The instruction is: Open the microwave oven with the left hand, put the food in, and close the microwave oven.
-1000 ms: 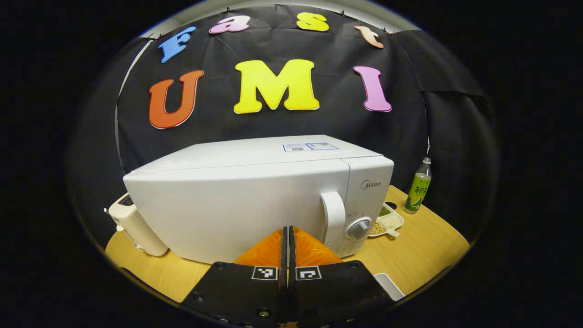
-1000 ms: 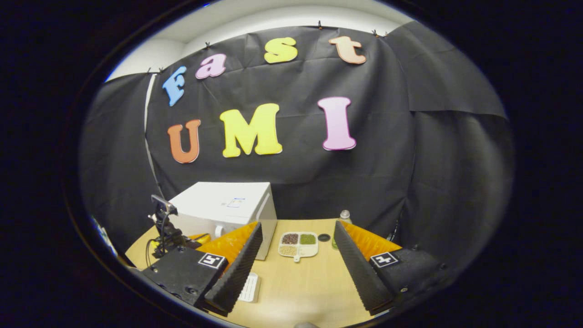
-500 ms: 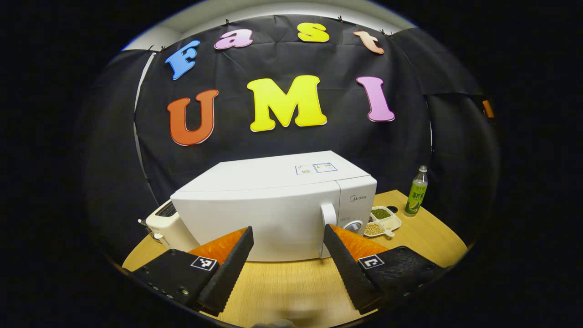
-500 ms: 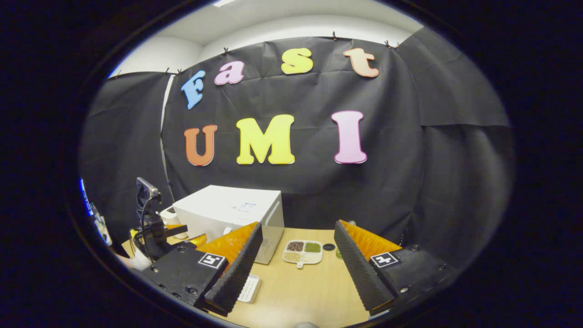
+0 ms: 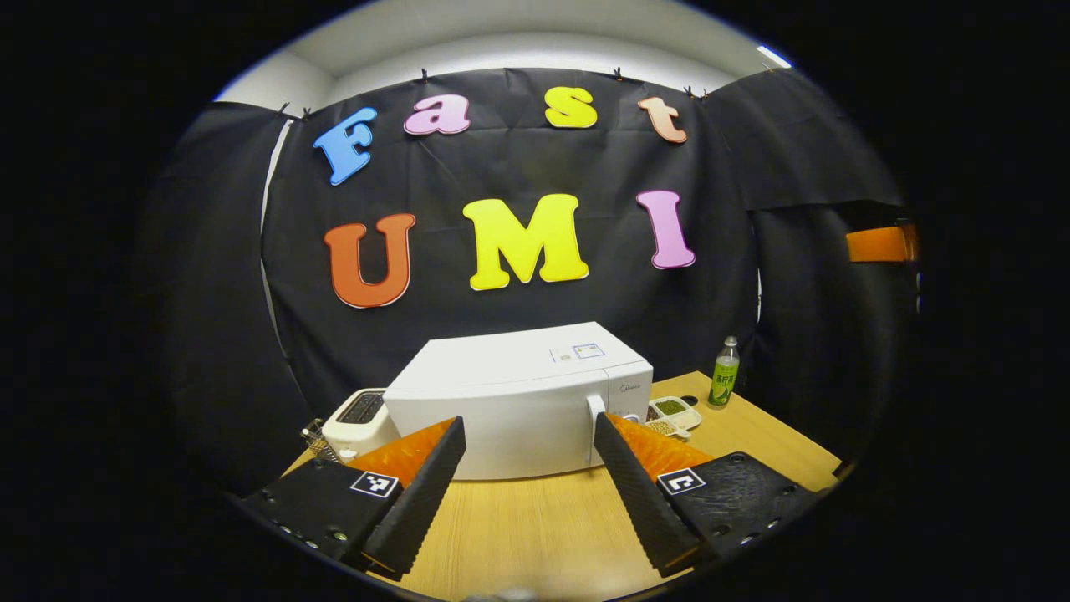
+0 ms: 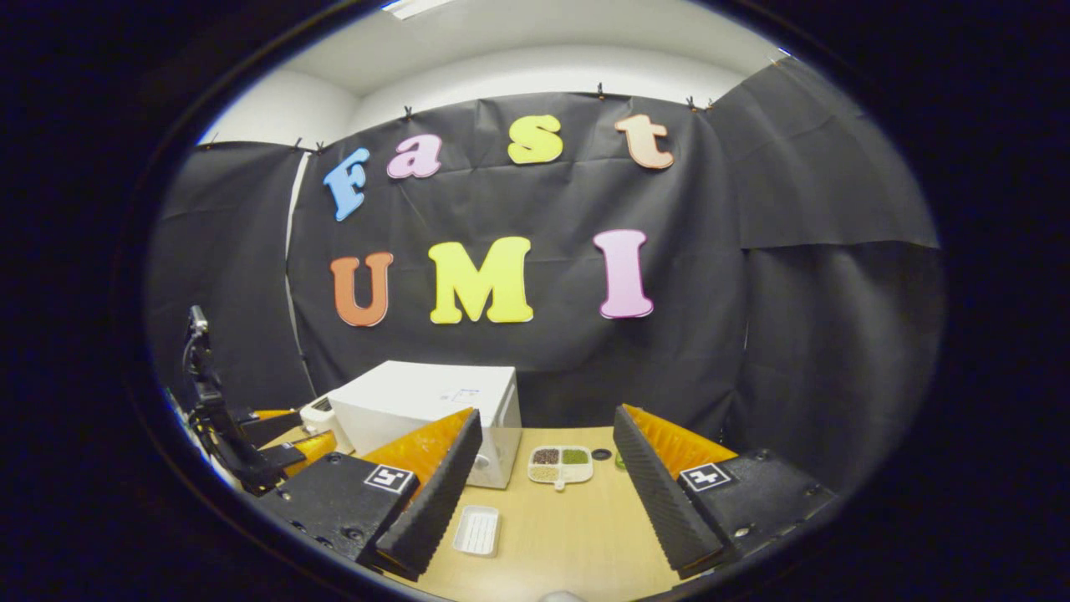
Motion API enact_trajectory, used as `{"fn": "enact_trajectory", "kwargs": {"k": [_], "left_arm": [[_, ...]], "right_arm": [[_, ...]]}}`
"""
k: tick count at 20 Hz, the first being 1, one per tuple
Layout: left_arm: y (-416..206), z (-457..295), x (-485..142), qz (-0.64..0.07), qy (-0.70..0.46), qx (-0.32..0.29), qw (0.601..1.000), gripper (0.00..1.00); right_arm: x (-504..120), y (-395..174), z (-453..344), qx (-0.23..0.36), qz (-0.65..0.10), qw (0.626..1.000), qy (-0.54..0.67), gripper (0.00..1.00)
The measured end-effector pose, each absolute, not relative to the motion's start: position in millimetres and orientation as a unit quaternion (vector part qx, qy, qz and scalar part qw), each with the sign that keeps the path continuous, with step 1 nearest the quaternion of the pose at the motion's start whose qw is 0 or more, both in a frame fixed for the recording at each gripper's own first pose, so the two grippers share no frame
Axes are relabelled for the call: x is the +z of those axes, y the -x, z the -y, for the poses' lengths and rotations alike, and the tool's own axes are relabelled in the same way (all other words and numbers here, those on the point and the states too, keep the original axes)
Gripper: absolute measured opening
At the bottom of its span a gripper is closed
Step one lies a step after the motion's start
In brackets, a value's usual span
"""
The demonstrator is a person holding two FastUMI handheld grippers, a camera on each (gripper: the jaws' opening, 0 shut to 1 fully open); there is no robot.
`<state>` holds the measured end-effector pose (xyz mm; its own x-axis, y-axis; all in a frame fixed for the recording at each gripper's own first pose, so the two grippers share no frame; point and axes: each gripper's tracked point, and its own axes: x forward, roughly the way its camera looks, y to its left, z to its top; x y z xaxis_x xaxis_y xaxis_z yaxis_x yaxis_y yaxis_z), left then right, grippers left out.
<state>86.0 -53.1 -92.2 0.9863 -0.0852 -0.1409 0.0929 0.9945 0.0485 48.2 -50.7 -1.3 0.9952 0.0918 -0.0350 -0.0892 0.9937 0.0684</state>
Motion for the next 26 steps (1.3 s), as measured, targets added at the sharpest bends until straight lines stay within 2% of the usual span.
{"fn": "enact_trajectory", "kwargs": {"k": [1, 2, 3, 4, 5, 7, 8, 9, 10, 15, 16, 17, 18, 19, 20, 21, 22, 25, 26], "left_arm": [[-74.7, 43.9, -84.8, -0.066, -0.026, -0.044, 0.996, 0.97], [-65.9, 33.8, -74.7, -0.058, -0.022, -0.042, 0.997, 0.97], [-58.3, 23.8, -65.5, -0.052, -0.018, -0.038, 0.998, 0.97], [-50.9, 13.3, -57.8, -0.044, -0.015, -0.032, 0.998, 0.96], [-43.2, 2.7, -48.9, -0.038, -0.009, -0.028, 0.999, 0.96], [-29.3, -12.6, -33.9, -0.025, 0.003, -0.02, 0.999, 0.96], [-23.5, -19.9, -27.5, -0.021, 0.007, -0.016, 1.0, 0.96], [-18.3, -25.8, -20.6, -0.016, 0.009, -0.012, 1.0, 0.96], [-12.7, -30.0, -14.4, -0.011, 0.01, -0.008, 1.0, 0.96], [5.3, -44.1, 7.0, 0.006, 0.009, 0.009, 1.0, 0.96], [7.0, -43.8, 11.1, 0.011, 0.009, 0.01, 1.0, 0.96], [8.9, -42.9, 13.0, 0.014, 0.008, 0.009, 1.0, 0.96], [9.4, -41.4, 10.9, 0.011, 0.007, 0.01, 1.0, 1.0], [10.6, -38.8, 6.9, 0.005, 0.006, 0.01, 1.0, 0.96], [11.2, -37.8, 4.8, 0.002, 0.007, 0.011, 1.0, 1.0], [11.8, -36.1, 5.9, 0.004, 0.009, 0.011, 1.0, 0.96], [11.4, -36.3, 5.9, 0.003, 0.01, 0.015, 1.0, 0.96], [10.6, -32.4, 5.7, 0.006, 0.007, 0.018, 1.0, 0.96], [11.1, -30.5, 7.6, 0.007, 0.005, 0.016, 1.0, 0.96]], "right_arm": [[1.0, -40.5, 47.0, 0.042, -0.016, 0.999, -0.031, 1.0], [3.2, -33.3, 42.6, 0.04, -0.011, 0.999, -0.028, 0.91], [4.5, -27.8, 40.2, 0.036, -0.008, 0.999, -0.027, 0.92], [4.7, -20.8, 36.3, 0.035, -0.006, 0.999, -0.028, 1.0], [5.8, -15.8, 33.4, 0.033, -0.004, 0.999, -0.029, 0.92], [8.1, -4.5, 28.5, 0.028, -0.001, 0.999, -0.031, 0.91], [9.2, -0.1, 27.1, 0.025, 0.0, 0.999, -0.03, 1.0], [11.1, 5.2, 24.8, 0.022, 0.001, 0.999, -0.029, 1.0], [13.4, 10.7, 23.1, 0.019, 0.002, 0.999, -0.029, 0.92], [22.1, 29.3, 15.1, 0.018, 0.012, 0.999, -0.031, 0.91], [21.1, 30.4, 13.5, 0.02, 0.011, 0.999, -0.03, 0.92], [18.9, 30.8, 13.0, 0.021, 0.008, 0.999, -0.03, 1.0], [15.8, 31.2, 12.8, 0.022, 0.002, 0.999, -0.029, 0.91], [12.3, 32.7, 13.5, 0.022, -0.005, 0.999, -0.028, 0.91], [12.1, 33.8, 14.9, 0.022, -0.006, 0.999, -0.027, 0.92], [13.3, 34.6, 16.7, 0.02, -0.006, 0.999, -0.025, 1.0], [13.0, 35.2, 18.8, 0.019, -0.007, 0.999, -0.025, 0.92], [14.1, 35.0, 26.7, 0.011, -0.006, 1.0, -0.022, 0.91], [14.1, 34.5, 28.1, 0.01, -0.007, 1.0, -0.024, 1.0]]}}
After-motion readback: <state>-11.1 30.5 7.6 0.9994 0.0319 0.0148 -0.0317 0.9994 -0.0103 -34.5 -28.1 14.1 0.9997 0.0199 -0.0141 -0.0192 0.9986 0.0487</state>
